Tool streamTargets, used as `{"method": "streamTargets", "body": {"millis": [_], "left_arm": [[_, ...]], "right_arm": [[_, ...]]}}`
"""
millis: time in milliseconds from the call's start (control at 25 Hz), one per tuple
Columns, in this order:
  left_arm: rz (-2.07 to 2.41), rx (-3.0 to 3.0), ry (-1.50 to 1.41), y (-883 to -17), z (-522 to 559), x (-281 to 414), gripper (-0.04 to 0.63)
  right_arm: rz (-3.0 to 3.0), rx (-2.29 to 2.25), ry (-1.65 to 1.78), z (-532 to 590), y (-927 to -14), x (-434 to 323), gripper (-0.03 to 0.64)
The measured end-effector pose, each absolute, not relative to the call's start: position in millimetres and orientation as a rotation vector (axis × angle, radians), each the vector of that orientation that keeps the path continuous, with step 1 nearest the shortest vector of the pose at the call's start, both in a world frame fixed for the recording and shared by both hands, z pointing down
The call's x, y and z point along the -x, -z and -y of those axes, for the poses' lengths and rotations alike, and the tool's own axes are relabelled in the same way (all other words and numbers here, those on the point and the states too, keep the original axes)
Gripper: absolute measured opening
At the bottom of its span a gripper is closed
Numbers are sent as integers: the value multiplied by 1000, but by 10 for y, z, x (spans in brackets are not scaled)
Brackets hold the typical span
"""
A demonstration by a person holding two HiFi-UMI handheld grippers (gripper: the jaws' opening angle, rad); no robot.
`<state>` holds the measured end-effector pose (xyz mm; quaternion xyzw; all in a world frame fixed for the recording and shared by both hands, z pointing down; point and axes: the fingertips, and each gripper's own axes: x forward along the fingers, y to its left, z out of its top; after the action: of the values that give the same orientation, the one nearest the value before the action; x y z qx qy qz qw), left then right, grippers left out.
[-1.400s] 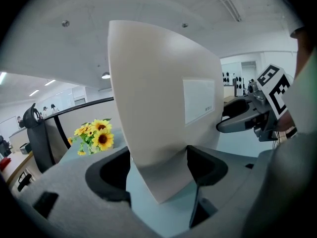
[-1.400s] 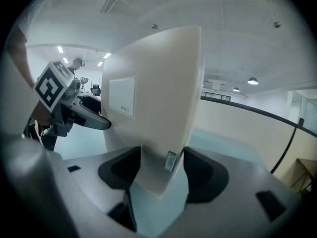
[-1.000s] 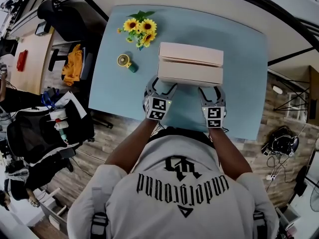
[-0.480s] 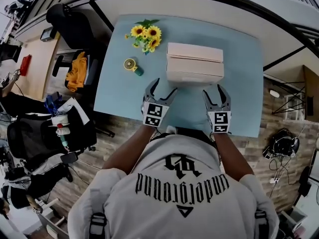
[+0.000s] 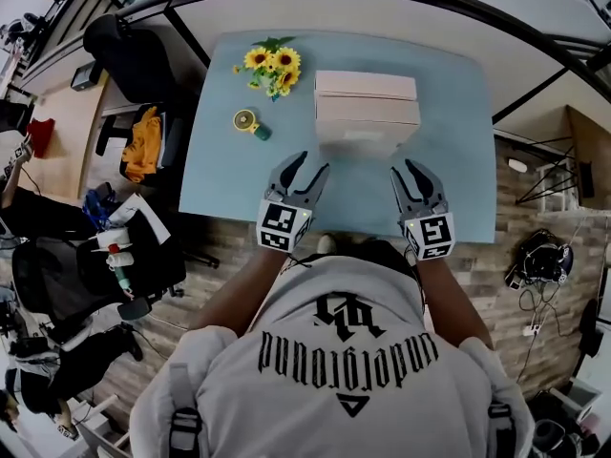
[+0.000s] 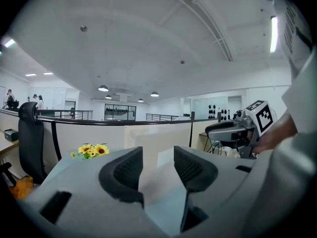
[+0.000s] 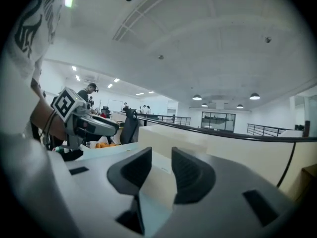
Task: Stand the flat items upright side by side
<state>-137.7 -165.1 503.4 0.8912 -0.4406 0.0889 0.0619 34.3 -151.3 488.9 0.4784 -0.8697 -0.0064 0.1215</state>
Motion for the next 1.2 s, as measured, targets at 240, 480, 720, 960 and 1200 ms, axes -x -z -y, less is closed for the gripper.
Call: {"method": "streamTargets", "body": {"millis": [240, 480, 720, 960, 1200], "left_arm": [[1299, -2717, -192, -4766, 1318, 1326, 17], [1300, -2724, -147, -4551, 811, 1087, -2], [1305, -2721, -128, -4454, 100, 744, -2], [1321, -2732, -102, -4392, -693, 386, -2], [1324, -2746, -117, -4289, -1350, 129, -2]], "right_arm": [[2665, -1235, 60, 1134, -4510, -261, 7], [2743, -1138, 81, 633, -4293, -436, 6], [2787, -1092, 77, -51, -4230, -802, 5], [2796, -1083, 51, -830, -4267, -1242, 5], [2799, -1079, 60, -1438, -4223, -1513, 5]]}}
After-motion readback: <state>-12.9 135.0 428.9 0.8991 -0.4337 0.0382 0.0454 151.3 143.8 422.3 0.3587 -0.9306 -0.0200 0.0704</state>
